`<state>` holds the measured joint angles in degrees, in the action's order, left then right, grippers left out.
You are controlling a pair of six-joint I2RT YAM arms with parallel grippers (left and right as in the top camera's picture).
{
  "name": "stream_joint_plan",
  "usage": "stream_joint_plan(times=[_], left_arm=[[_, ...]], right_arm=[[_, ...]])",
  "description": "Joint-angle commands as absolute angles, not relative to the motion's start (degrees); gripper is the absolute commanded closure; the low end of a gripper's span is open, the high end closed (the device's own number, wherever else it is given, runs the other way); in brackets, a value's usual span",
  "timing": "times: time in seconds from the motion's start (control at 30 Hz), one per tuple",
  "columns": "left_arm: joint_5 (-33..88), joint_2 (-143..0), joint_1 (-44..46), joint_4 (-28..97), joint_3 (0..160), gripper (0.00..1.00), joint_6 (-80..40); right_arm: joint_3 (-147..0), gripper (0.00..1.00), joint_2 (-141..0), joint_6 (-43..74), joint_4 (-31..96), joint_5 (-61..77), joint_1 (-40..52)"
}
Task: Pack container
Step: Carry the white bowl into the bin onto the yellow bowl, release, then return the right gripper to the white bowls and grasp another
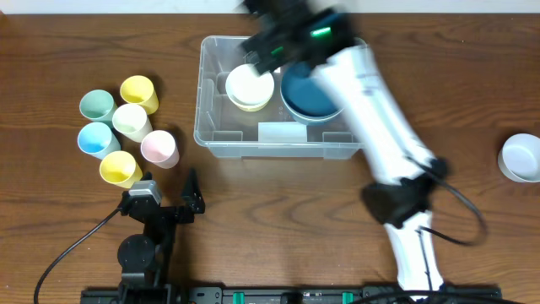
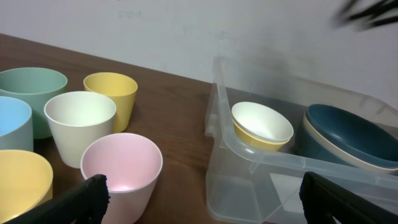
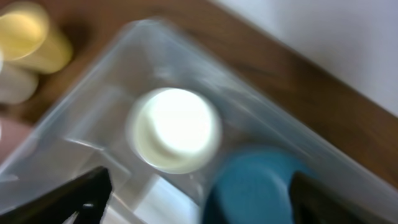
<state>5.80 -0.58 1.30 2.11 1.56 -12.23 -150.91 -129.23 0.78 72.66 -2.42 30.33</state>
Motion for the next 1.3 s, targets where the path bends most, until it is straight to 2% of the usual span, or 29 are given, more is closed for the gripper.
stream_joint_plan(times=[0.0,0.13,0.27,0.57,0.73,0.83,1.1,1.27], left_arm=[[6.46,-0.25,1.37,3.51,0.25,0.02,-12.14],[6.46,-0.25,1.37,3.51,0.25,0.02,-12.16],[6.46,-0.25,1.37,3.51,0.25,0.02,-12.16],[6.46,-0.25,1.37,3.51,0.25,0.02,-12.16],[6.46,-0.25,1.37,3.51,0.25,0.02,-12.14],[6.46,-0.25,1.37,3.51,0.25,0.02,-12.16],[6.46,-0.25,1.37,3.51,0.25,0.02,-12.16],[6.46,-0.25,1.37,3.51,0.25,0.02,-12.14]], right_arm=[[-152.55,0.01,-123.39,16.97,80.01,-14.57,20.23],[-152.44,0.01,-122.91,26.22,91.90,-15.46,7.18],[-149.60,0.01,-123.00,29.21,97.32,-16.29,-6.02],[-132.25,0.02,-123.00,29.98,95.26,-13.67,-26.17],[-120.99,0.03,-123.00,28.77,90.11,-11.81,-32.01],[-115.85,0.05,-123.00,23.09,84.84,-8.99,-33.65],[-107.98,0.10,-123.00,11.88,72.51,-3.22,-34.11],[-104.25,0.13,-123.02,8.91,66.24,-2.31,-34.00]])
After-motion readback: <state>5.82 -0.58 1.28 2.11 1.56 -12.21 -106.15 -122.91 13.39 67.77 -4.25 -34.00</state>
